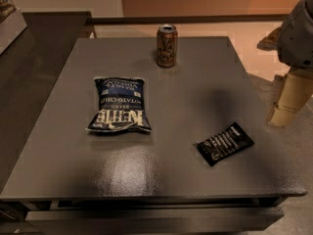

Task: Move rxbar chocolate near blue chip bag

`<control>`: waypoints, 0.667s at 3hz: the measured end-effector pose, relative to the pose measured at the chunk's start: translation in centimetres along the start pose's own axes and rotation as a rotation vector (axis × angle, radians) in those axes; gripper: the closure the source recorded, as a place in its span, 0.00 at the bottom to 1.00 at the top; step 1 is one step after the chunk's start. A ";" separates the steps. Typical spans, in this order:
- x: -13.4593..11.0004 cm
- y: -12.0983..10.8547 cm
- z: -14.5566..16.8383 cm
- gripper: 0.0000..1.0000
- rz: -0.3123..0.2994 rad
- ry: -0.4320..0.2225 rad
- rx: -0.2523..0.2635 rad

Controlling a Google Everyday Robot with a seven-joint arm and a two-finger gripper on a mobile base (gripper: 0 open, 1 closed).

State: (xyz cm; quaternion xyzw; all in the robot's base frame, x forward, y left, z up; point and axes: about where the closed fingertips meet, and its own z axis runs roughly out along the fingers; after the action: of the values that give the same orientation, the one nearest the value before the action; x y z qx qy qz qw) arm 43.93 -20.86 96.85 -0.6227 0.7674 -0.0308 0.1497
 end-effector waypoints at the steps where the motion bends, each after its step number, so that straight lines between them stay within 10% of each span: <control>1: -0.6 1.1 2.3 0.00 -0.094 0.011 -0.048; 2: -0.5 2.3 5.2 0.00 -0.183 0.005 -0.107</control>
Offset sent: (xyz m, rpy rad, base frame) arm -0.0136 0.0196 -0.0990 -0.0431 0.1546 0.3270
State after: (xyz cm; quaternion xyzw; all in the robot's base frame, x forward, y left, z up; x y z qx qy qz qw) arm 43.26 -19.15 91.40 -0.6972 0.7082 -0.0050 0.1108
